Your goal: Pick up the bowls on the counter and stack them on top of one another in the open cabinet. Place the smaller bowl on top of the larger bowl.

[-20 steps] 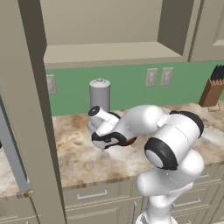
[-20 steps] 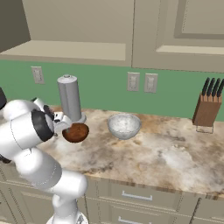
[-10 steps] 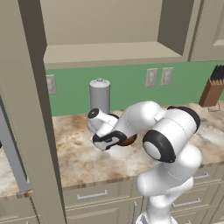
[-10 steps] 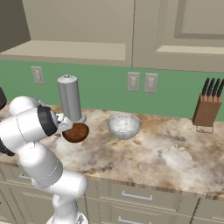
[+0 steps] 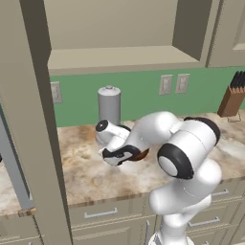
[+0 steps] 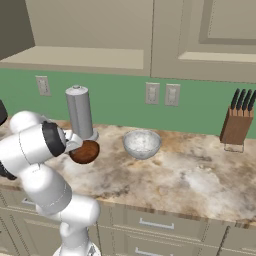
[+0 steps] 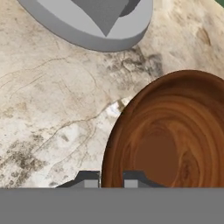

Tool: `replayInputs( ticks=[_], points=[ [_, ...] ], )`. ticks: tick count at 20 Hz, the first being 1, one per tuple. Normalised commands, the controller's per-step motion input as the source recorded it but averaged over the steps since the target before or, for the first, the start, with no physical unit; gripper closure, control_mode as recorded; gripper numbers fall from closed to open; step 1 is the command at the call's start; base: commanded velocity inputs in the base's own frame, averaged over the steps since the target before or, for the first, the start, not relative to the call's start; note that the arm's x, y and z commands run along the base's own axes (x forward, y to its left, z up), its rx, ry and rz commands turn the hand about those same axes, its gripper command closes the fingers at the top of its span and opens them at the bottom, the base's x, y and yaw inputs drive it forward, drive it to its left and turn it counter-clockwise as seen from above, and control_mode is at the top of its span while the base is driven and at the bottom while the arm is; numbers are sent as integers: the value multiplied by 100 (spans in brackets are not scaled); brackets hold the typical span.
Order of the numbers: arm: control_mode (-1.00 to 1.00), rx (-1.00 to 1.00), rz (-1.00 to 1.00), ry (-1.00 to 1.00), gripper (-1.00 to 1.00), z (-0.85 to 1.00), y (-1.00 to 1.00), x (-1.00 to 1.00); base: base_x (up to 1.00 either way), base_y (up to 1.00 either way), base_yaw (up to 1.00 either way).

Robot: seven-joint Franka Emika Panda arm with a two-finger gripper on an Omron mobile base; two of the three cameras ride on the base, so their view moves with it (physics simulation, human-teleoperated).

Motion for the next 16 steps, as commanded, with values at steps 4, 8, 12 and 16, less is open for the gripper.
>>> replayInputs(
  ticks=[4, 8, 12, 16],
  points=[
    [-100, 0, 0, -3, 100, 25, -15, -2, 0, 0, 0],
    [-100, 0, 0, 0, 100, 42, -17, -1, 0, 0, 0],
    [-100, 0, -1, 0, 100, 46, -20, -1, 0, 0, 0],
    [-100, -2, 0, 0, 100, 29, -27, -2, 0, 0, 0]
  ],
)
